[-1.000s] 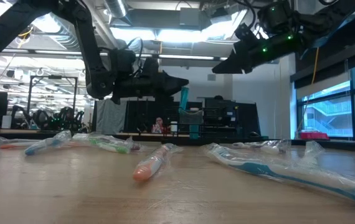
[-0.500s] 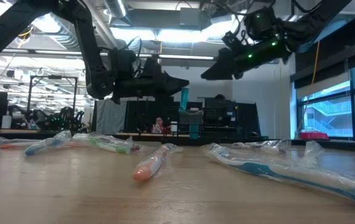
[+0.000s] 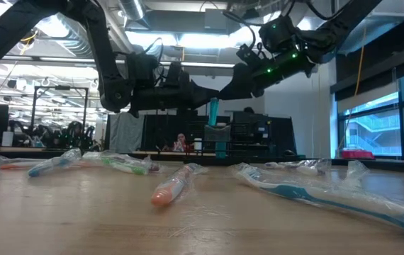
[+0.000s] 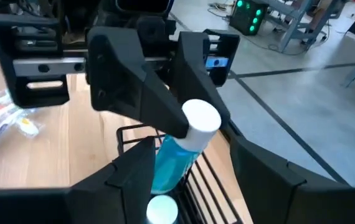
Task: Pick & Place toothbrushing station
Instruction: Put the mouthwash into the middle section of the wire organizer
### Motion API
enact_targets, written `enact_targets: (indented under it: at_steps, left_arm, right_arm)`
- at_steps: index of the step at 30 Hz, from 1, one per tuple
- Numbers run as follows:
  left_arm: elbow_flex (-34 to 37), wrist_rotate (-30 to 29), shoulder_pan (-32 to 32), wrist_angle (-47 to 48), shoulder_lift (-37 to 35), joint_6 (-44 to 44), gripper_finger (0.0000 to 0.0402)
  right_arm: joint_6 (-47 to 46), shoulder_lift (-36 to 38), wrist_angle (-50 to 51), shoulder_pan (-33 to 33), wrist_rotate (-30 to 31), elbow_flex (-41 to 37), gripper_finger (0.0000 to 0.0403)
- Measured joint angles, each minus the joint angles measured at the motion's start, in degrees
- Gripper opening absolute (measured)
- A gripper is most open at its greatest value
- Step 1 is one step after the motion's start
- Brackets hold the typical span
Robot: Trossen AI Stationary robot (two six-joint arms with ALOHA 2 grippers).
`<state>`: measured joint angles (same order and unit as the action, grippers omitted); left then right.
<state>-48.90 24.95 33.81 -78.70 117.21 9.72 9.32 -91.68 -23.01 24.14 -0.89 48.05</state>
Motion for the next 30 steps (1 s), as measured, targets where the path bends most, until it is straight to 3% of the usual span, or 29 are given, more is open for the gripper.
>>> enact_targets:
  at_steps: [19, 30]
  left_arm:
    - [0.0, -7.45, -2.77, 0.03, 0.0, -0.9, 0.0093]
    - [0.0, -7.36, -2.63, 0.09, 0.0, -0.88, 0.0093]
  right_arm:
    - [-5.72, -0.02, -0.39, -1.64, 3.67, 0.0, 0.021]
    - [-5.96, -1.01, -2.38, -2.64, 5.6, 0.0, 0.021]
